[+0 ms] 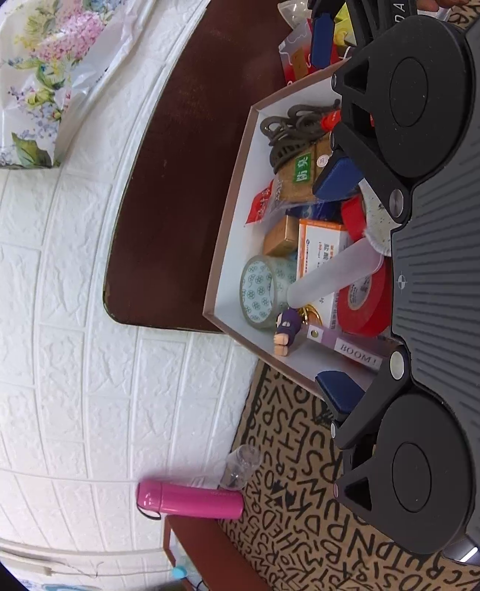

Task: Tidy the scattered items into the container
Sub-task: 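Carry case and marker into the box while opening both tools to release, then withdraw both open tools up and away from the box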

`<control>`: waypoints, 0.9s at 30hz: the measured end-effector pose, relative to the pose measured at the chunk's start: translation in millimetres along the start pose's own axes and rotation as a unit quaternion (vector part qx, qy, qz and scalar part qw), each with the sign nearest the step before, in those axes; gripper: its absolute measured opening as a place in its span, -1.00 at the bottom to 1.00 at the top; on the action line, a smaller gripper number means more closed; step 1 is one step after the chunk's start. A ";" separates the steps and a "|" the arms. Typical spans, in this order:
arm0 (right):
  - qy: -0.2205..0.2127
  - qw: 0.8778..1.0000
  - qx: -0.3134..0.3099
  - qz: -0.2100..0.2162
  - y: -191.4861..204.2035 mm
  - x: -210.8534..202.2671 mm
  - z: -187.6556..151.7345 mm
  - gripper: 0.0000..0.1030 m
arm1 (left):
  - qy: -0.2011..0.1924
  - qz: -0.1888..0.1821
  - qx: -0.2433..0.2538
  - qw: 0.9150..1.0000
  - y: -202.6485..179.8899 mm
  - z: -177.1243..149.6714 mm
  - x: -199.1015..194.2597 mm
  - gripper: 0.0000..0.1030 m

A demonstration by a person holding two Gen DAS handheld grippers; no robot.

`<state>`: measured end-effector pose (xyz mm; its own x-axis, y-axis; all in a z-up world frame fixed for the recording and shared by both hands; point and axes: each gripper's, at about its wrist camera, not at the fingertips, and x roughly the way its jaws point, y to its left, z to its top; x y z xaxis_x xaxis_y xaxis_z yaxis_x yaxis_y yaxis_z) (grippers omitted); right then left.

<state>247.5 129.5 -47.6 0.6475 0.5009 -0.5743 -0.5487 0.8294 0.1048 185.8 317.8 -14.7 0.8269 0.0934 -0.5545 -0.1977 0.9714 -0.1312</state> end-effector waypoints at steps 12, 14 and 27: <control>-0.004 1.000 -0.006 0.014 2.2 -92.6 -49.0 0.99 | 0.016 -0.013 0.022 1.000 -21.4 -28.1 -72.1 1.00; -0.001 1.000 -0.005 0.008 2.4 -104.2 -59.1 0.99 | 0.022 -0.003 0.046 0.999 -29.1 -38.4 -82.8 1.00; 0.006 1.000 -0.001 -0.010 10.9 -138.5 -88.8 0.99 | 0.043 0.011 0.087 0.995 -53.9 -69.7 -125.6 1.00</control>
<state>104.8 47.3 -39.0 0.6519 0.4807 -0.5865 -0.5362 0.8391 0.0916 56.0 238.5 4.7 0.7743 0.1037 -0.6243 -0.1149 0.9931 0.0224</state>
